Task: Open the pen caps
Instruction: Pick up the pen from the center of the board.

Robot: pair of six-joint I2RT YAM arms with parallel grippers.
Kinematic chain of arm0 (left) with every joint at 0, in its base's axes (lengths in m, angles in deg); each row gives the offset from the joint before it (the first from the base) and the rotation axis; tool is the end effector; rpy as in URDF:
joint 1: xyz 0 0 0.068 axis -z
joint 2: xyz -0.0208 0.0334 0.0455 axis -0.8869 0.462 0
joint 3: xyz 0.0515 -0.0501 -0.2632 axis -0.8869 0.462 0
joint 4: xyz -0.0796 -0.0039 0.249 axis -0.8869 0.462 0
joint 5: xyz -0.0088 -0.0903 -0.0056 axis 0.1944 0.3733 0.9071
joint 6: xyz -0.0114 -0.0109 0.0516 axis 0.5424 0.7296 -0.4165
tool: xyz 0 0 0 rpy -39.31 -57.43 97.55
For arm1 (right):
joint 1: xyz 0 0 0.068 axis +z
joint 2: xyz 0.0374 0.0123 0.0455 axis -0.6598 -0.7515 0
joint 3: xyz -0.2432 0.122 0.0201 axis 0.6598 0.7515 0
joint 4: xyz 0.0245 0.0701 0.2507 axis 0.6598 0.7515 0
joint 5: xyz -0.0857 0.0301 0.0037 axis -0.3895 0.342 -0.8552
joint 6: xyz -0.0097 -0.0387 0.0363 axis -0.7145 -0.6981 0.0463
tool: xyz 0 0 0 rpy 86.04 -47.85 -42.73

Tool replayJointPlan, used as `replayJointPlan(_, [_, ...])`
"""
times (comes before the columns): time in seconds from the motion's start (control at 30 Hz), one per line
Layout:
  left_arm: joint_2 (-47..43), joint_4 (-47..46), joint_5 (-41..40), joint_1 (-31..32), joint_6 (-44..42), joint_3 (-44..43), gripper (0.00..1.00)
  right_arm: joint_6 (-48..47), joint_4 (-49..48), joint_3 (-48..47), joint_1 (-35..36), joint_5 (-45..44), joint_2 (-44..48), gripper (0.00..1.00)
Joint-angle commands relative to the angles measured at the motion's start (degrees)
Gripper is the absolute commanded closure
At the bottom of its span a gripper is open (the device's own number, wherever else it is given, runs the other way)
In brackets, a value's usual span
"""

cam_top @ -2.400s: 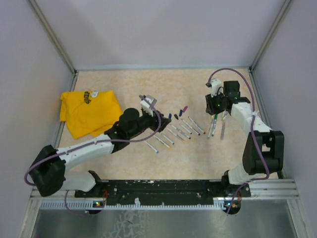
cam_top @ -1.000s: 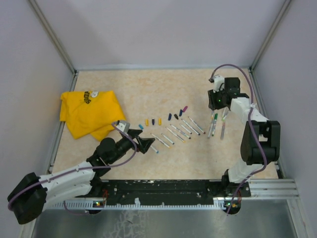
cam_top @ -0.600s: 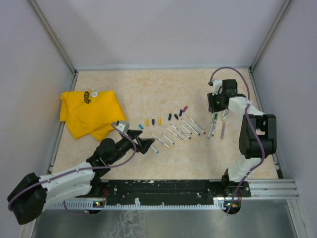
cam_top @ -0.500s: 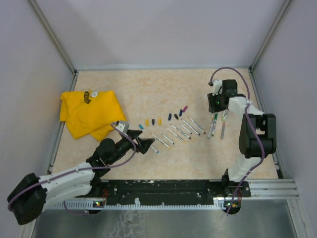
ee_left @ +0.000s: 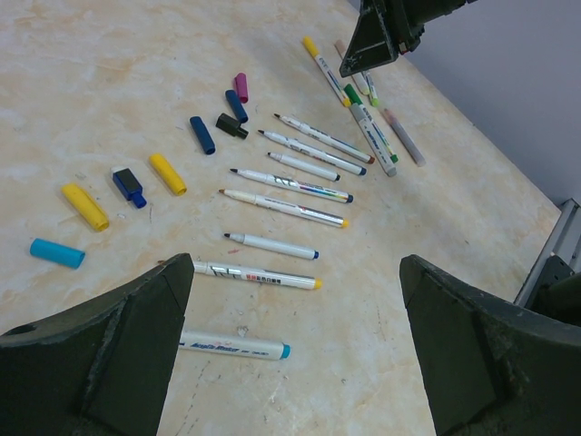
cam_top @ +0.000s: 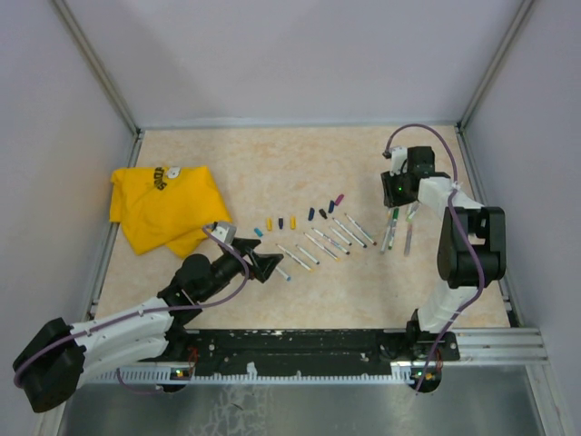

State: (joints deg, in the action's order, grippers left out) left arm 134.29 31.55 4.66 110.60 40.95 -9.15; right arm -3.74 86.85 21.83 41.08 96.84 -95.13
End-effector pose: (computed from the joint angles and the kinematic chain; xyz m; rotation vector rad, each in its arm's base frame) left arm 0.1233 -0.1343 0.1986 0.3176 1.6443 -0.9009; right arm 0.3620 0.0062 0.1959 -0.3985 2.4761 0.1581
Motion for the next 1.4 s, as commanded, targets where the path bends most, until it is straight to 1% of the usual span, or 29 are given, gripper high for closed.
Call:
replayJointPlan(0.0, [-0.8,-1.2,-0.1,-0.2,0.5,0.6,0.00,0.8,-1.9,-1.1,-0.3,-0.6,0.0,0.64])
replayJointPlan(1.37, [-0.1,-0.9,0.1,-0.2,0.5,-0.2,0.00,1.1,-0.9,-1.6,-1.1,0.1,-0.6,0.64])
